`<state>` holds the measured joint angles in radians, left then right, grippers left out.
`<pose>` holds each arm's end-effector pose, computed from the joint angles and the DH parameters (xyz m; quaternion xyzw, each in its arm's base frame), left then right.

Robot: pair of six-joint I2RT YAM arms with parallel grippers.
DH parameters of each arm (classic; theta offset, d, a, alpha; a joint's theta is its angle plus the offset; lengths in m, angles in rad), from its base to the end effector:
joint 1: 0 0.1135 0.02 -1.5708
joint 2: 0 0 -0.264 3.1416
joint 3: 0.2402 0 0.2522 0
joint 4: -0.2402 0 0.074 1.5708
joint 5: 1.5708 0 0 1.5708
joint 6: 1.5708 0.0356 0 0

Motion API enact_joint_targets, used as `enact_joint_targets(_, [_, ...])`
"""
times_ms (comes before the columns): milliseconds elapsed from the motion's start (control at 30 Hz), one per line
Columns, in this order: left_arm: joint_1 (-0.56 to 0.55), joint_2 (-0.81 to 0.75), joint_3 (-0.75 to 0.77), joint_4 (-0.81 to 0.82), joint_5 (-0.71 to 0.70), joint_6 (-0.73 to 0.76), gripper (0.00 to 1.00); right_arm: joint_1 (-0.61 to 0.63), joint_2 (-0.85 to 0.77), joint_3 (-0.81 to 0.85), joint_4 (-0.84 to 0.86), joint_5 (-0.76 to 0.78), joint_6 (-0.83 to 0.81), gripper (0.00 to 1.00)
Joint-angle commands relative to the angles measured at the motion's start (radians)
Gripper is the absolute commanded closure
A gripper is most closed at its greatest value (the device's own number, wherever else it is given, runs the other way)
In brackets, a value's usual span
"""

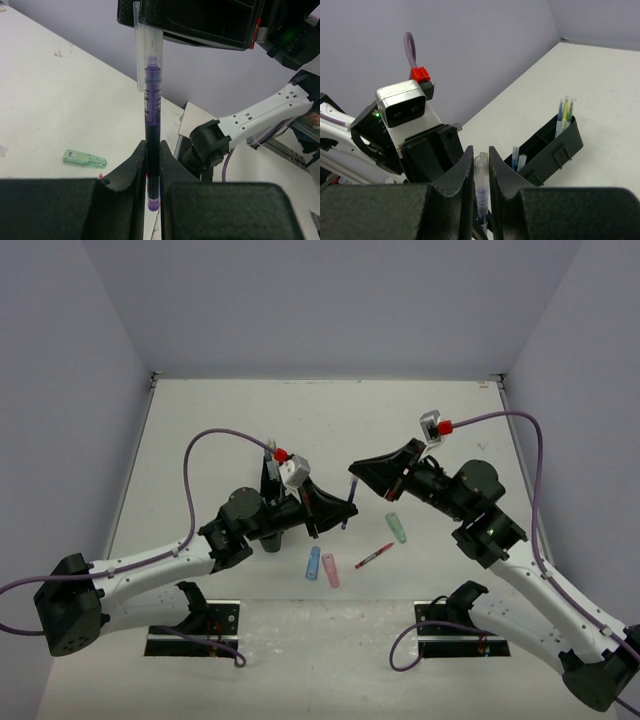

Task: Sort the stationery into containers
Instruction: Close the pen cap on the pen.

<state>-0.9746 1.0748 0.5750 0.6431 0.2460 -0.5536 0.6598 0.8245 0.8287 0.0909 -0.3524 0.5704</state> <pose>0.1307 -0.2080 0.2964 0.2265 0.6160 -0.5770 0.4861 0.1445 0.1276 0.3786 -0.1592 0.6558 0.5167 0.5269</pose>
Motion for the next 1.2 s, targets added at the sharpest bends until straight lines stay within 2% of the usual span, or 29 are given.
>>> enact_joint_targets(0, [0.056, -0.061, 0.187, 0.128, 0.012, 0.039, 1.00, 0.021, 0.006, -0.107, -0.075, -0.115, -0.032, 1.00])
enact_joint_targets(333, [0.103, -0.071, 0.191, 0.138, 0.012, -0.006, 1.00, 0.021, -0.028, -0.159, -0.071, -0.119, -0.034, 1.00])
enact_joint_targets(467, [0.105, -0.060, 0.143, 0.147, 0.109, 0.044, 1.00, 0.021, -0.028, -0.113, -0.071, -0.140, -0.015, 1.00])
enact_joint_targets(500, [0.103, -0.054, 0.125, 0.158, 0.127, 0.042, 1.00, 0.021, -0.028, -0.099, -0.068, -0.148, -0.007, 0.97])
enact_joint_targets(533, [0.100, -0.047, 0.099, 0.182, 0.144, 0.036, 1.00, 0.021, -0.025, -0.081, -0.068, -0.149, 0.000, 0.86])
enact_joint_targets(567, [0.095, -0.047, 0.063, 0.193, 0.154, 0.034, 1.00, 0.021, -0.022, -0.057, -0.069, -0.149, 0.007, 0.84])
enact_joint_targets(733, [0.084, -0.052, -0.020, 0.228, 0.159, 0.011, 1.00, 0.021, 0.008, 0.017, -0.078, -0.143, 0.011, 0.87])
enact_joint_targets(767, [0.083, -0.054, -0.025, 0.225, 0.158, 0.011, 1.00, 0.021, 0.013, 0.023, -0.080, -0.143, 0.011, 0.84])
enact_joint_targets(833, [0.083, -0.060, -0.029, 0.196, 0.145, 0.020, 1.00, 0.022, 0.017, 0.031, -0.076, -0.139, 0.018, 0.64])
enact_joint_targets(1000, [0.083, -0.057, -0.017, 0.140, 0.126, 0.034, 1.00, 0.021, 0.024, 0.027, -0.058, -0.161, 0.030, 0.59])
enact_joint_targets(1033, [0.083, -0.054, -0.010, 0.131, 0.120, 0.038, 1.00, 0.021, 0.026, 0.024, -0.054, -0.164, 0.031, 0.59])
enact_joint_targets(1100, [0.083, -0.041, -0.004, 0.121, 0.134, 0.038, 1.00, 0.021, 0.028, 0.020, -0.047, -0.162, 0.035, 0.67])
enact_joint_targets(1167, [0.082, -0.032, 0.000, 0.112, 0.147, 0.037, 1.00, 0.021, 0.033, 0.024, -0.043, -0.166, 0.032, 0.84])
